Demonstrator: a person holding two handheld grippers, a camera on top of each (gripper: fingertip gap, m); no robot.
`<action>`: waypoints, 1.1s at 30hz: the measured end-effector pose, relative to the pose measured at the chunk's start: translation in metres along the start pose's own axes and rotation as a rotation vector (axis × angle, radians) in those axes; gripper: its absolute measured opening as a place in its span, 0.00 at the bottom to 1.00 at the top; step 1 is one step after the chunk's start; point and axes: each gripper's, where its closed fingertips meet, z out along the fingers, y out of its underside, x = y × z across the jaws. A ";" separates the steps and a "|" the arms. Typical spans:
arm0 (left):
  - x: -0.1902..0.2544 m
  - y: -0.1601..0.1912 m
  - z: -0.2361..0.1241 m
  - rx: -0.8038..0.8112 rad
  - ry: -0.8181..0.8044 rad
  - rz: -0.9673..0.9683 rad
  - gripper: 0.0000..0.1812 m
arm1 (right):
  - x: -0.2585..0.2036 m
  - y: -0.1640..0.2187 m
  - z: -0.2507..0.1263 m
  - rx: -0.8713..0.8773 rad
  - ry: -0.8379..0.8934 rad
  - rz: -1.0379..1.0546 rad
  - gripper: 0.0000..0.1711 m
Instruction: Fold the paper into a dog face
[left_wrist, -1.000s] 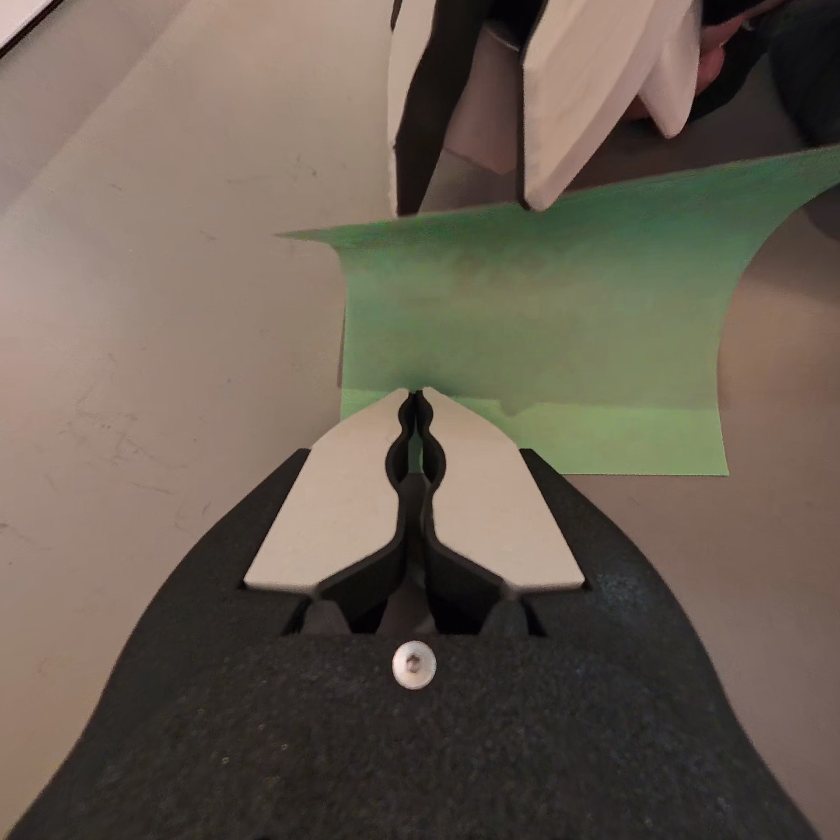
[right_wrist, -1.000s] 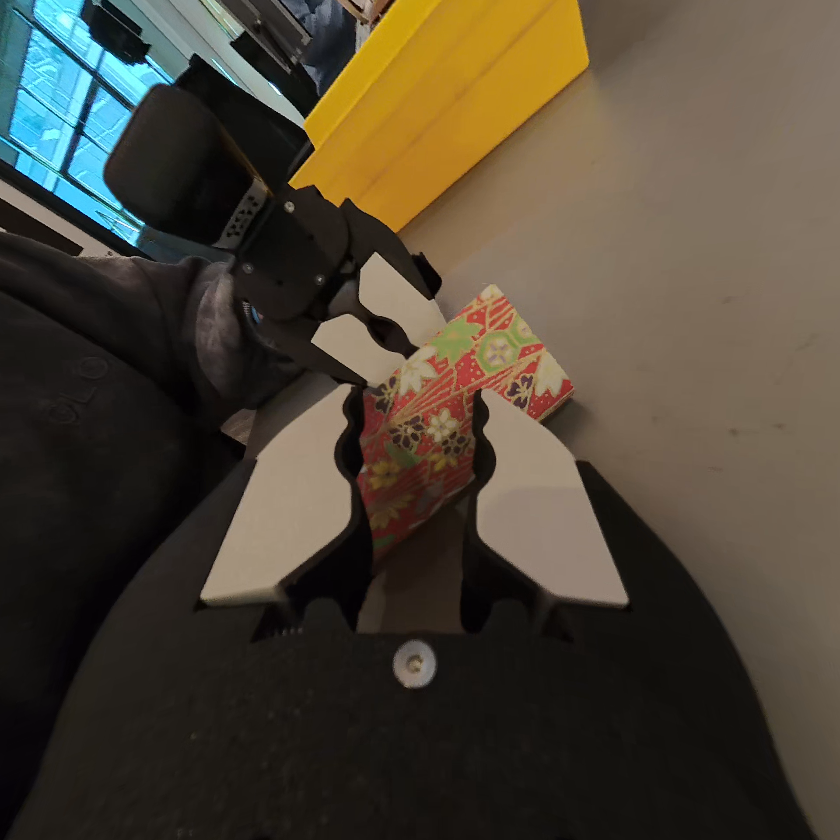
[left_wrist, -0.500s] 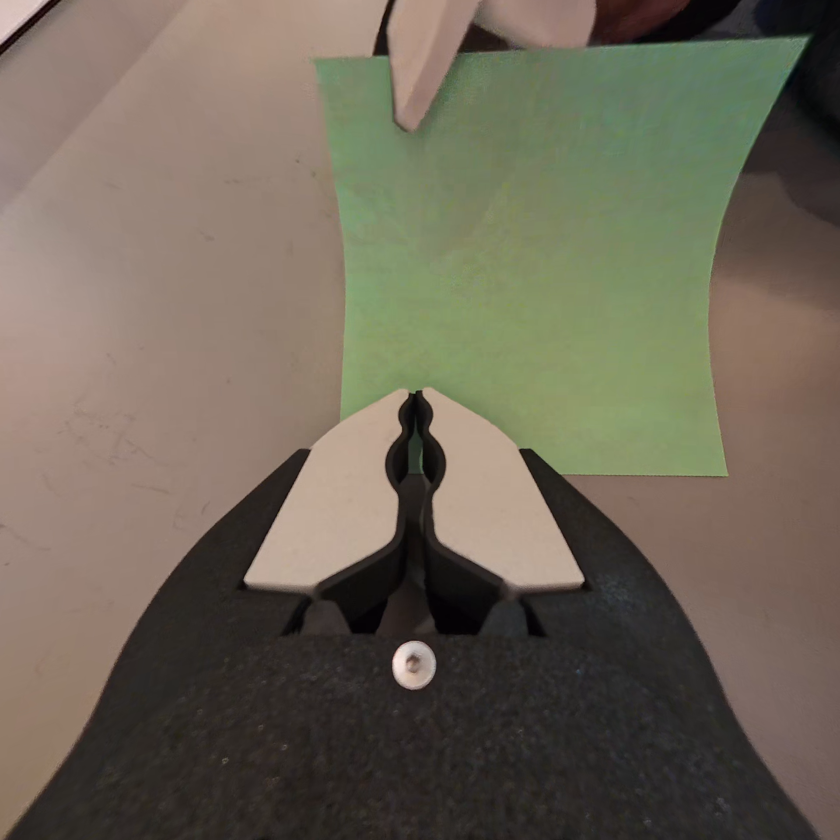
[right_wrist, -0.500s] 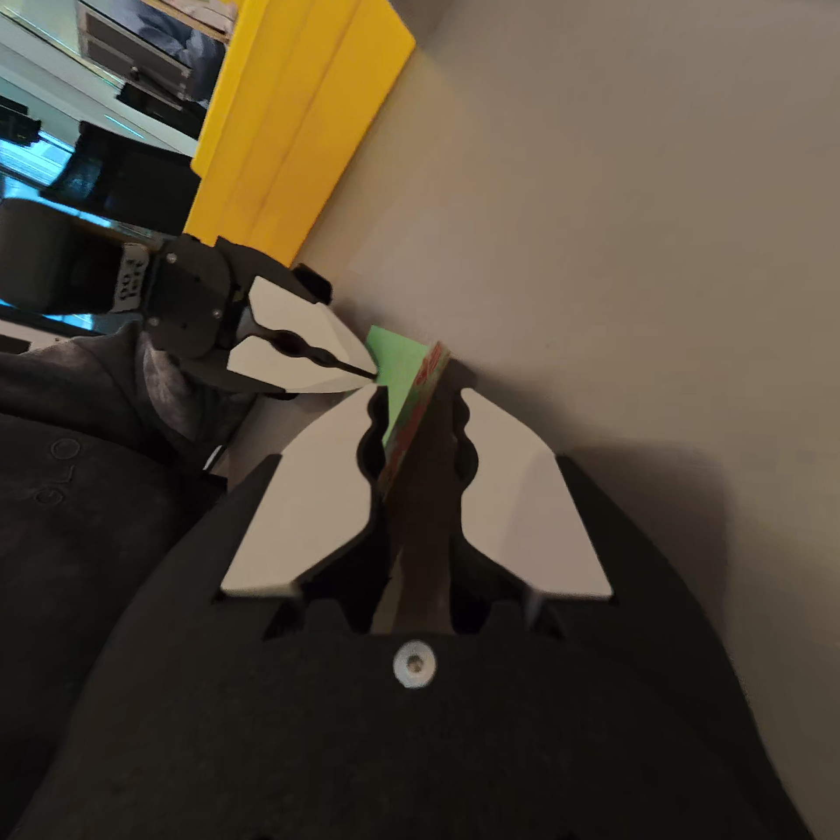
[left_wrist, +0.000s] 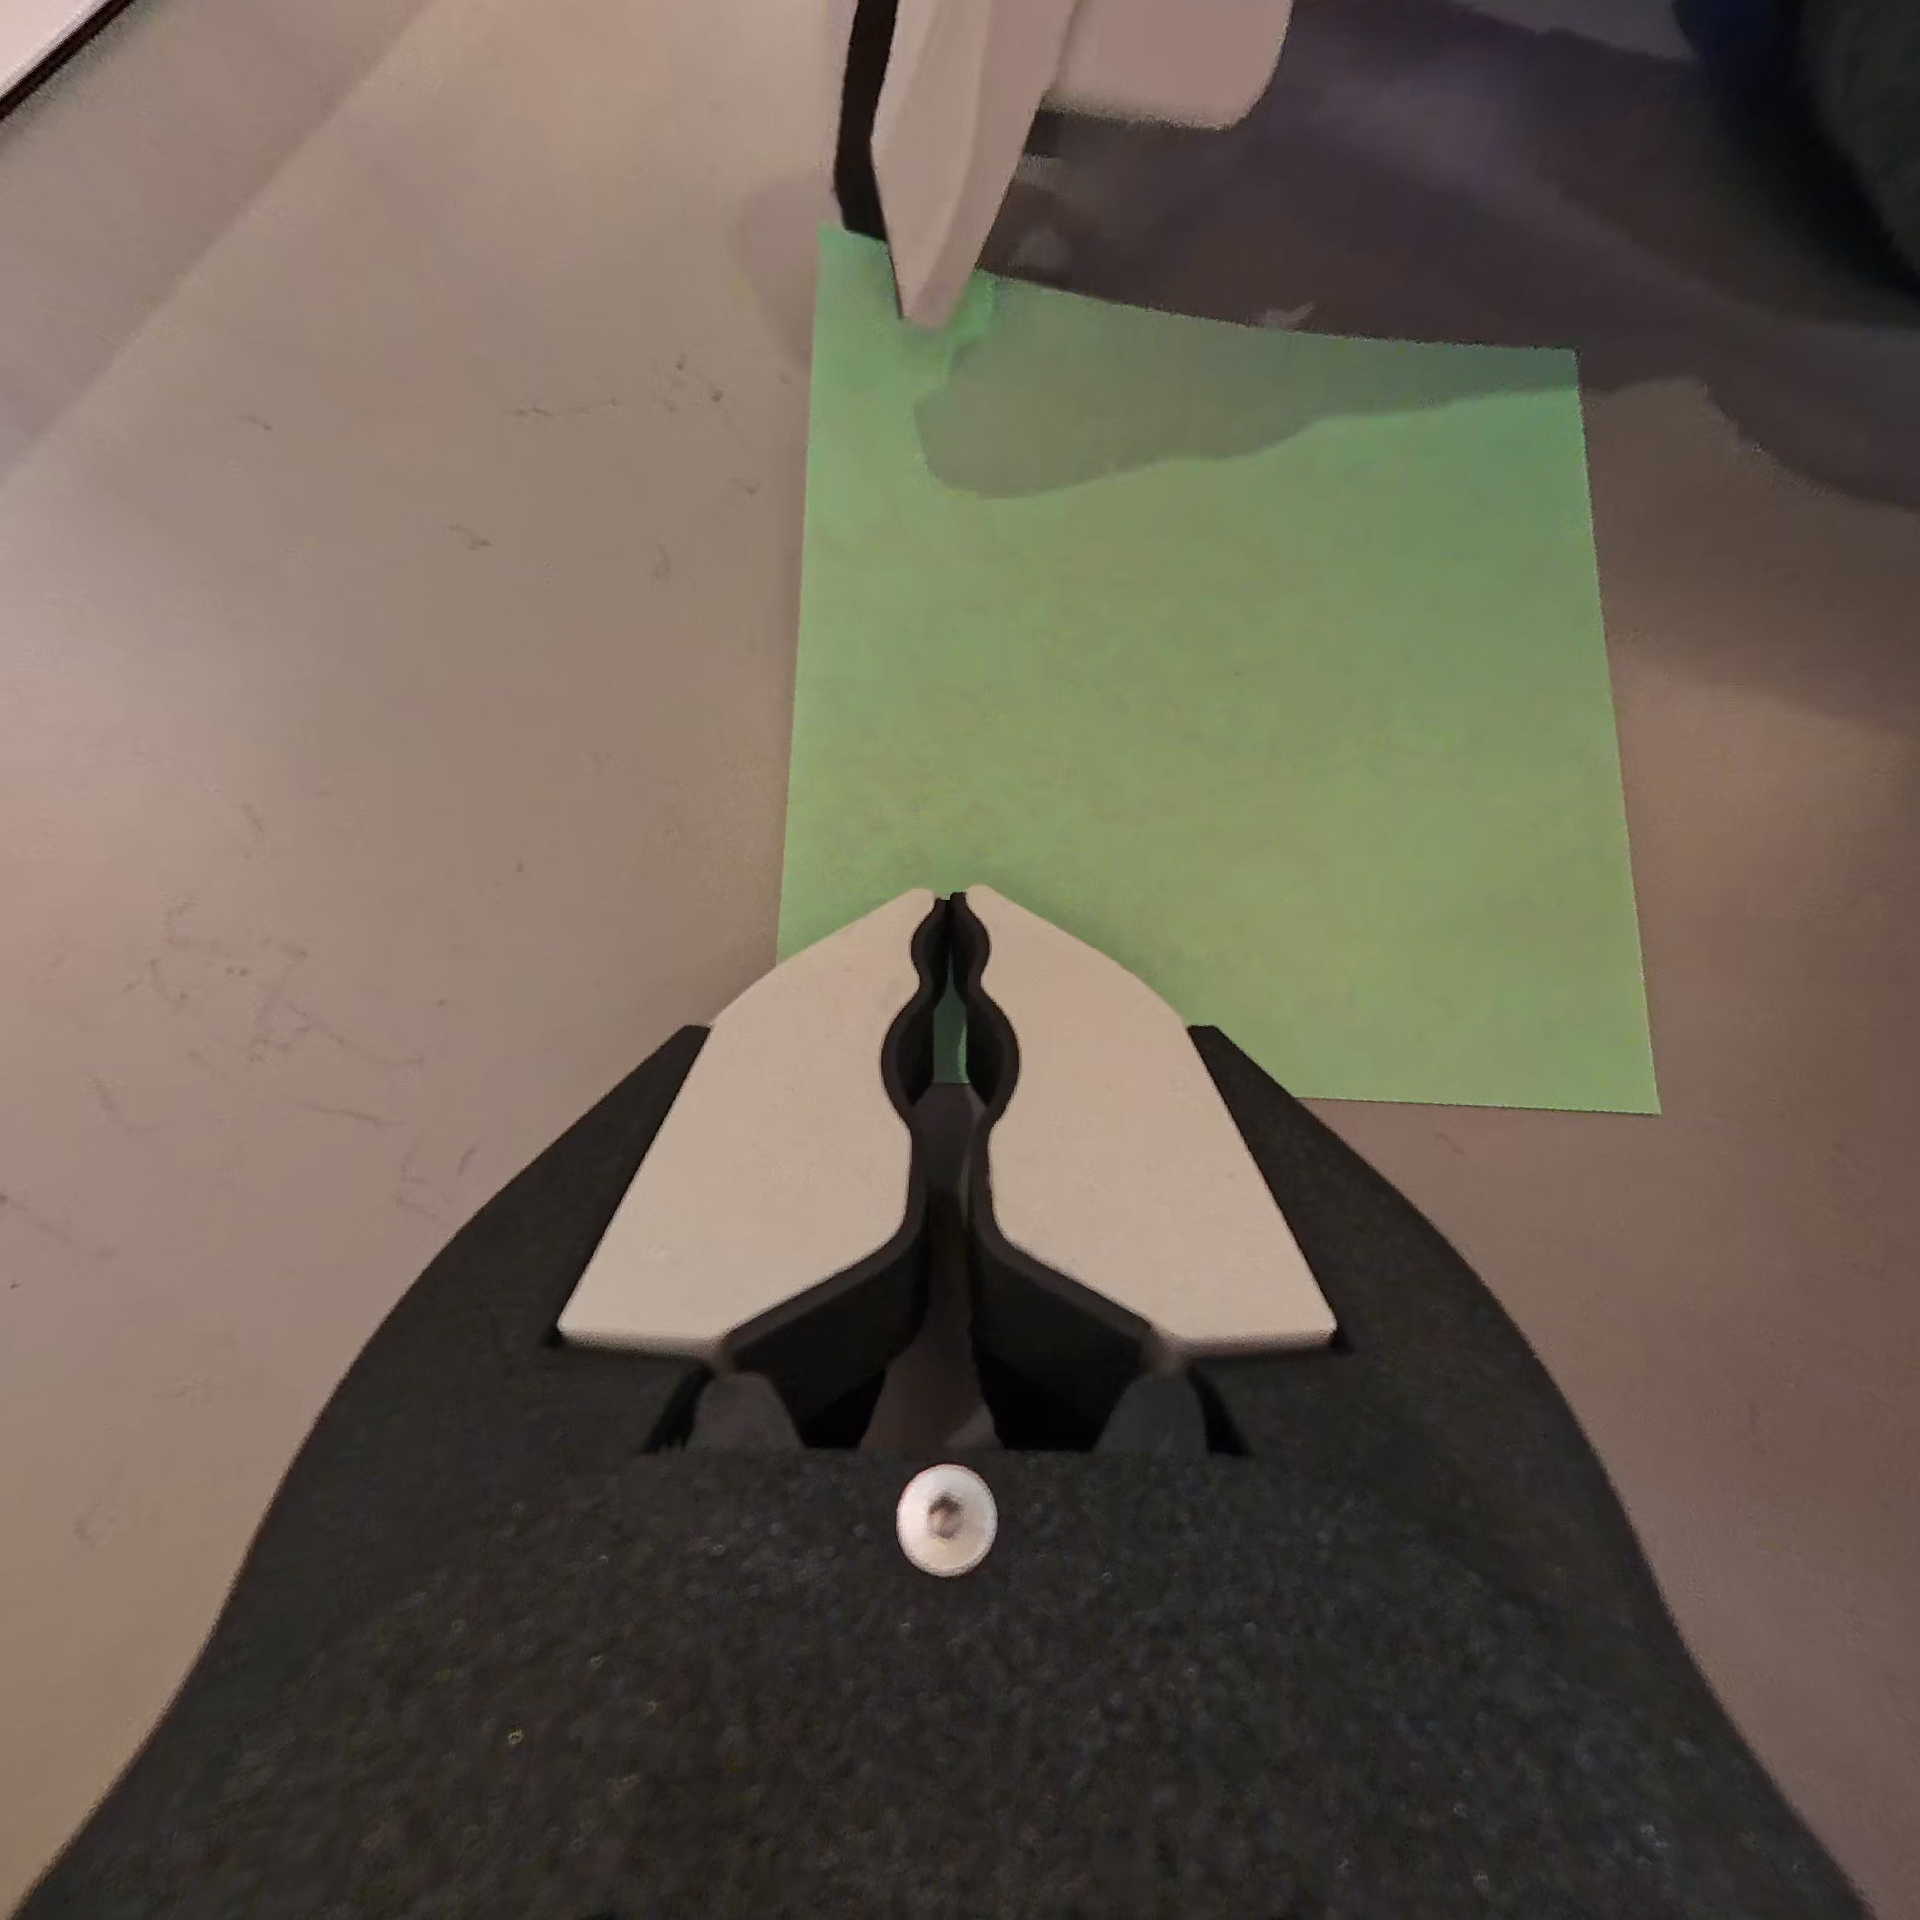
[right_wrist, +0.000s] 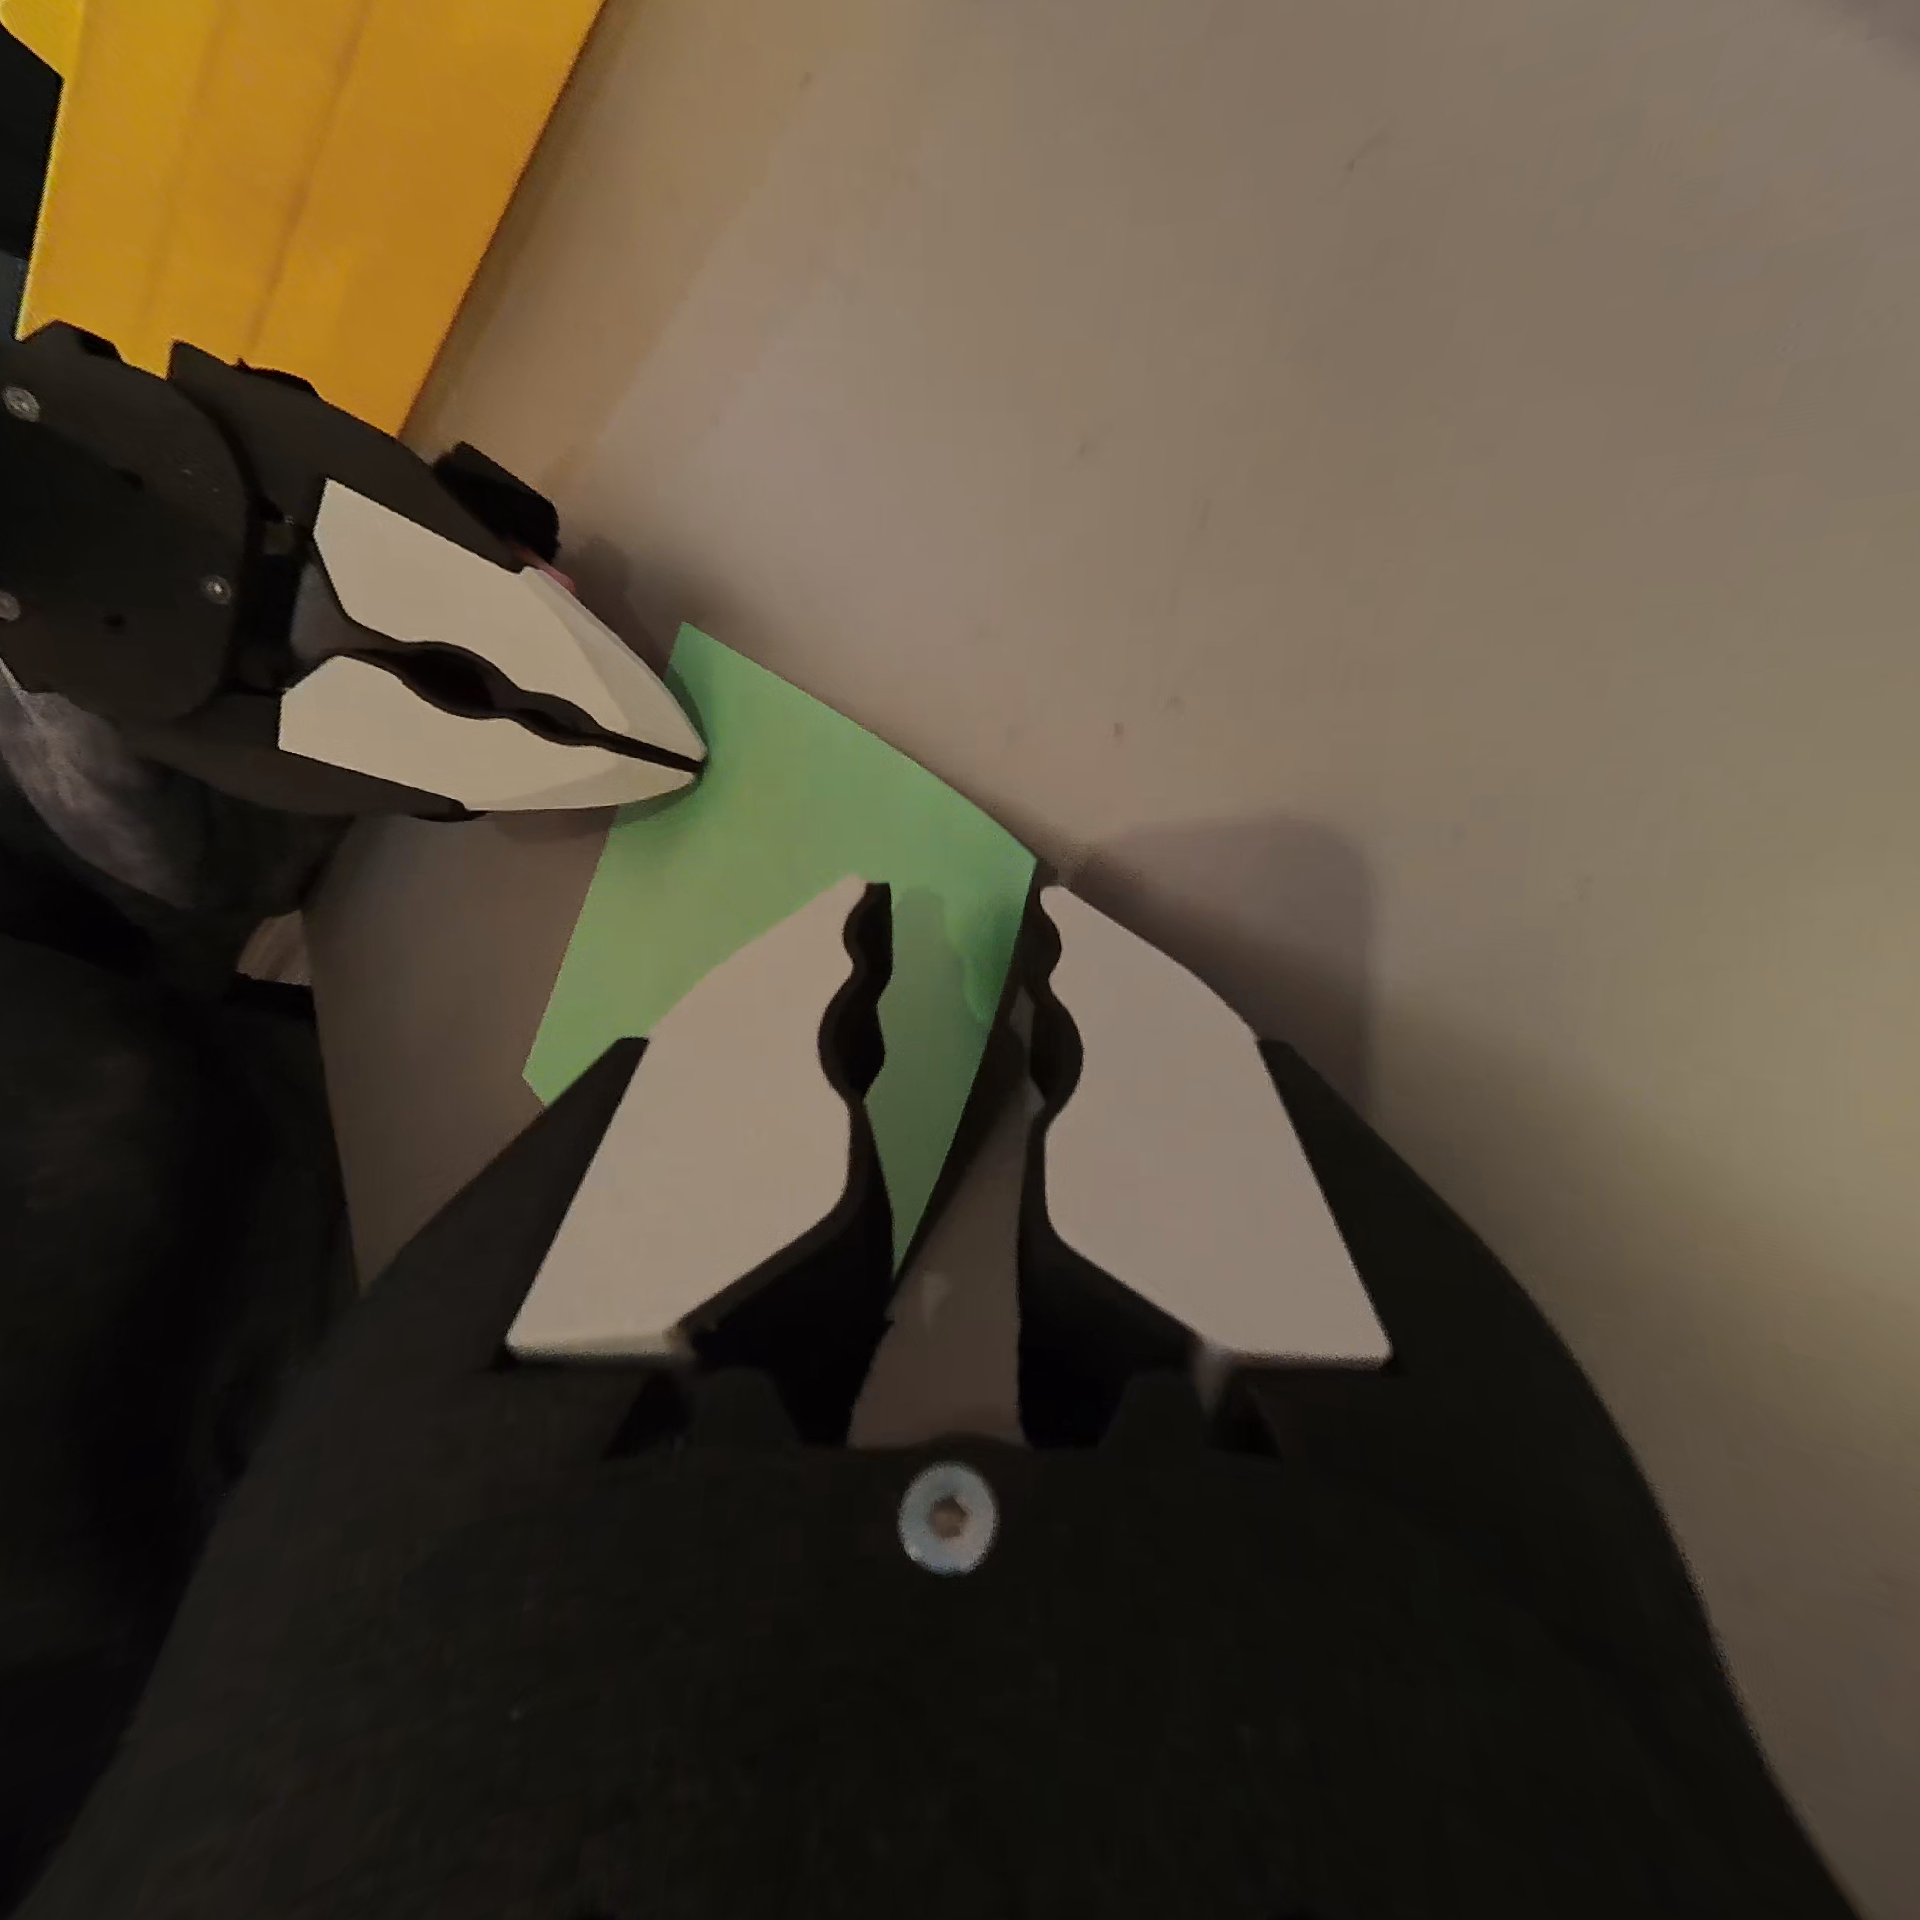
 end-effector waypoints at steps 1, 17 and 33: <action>0.000 0.000 0.000 0.000 0.000 0.000 0.00 | 0.000 0.000 -0.001 0.008 0.001 -0.001 0.13; 0.000 0.000 0.000 0.000 -0.001 0.000 0.00 | 0.000 -0.013 -0.002 0.112 -0.072 0.037 0.00; 0.000 0.000 0.000 -0.006 -0.021 0.000 0.00 | -0.029 0.017 0.029 -0.159 0.301 -0.483 0.00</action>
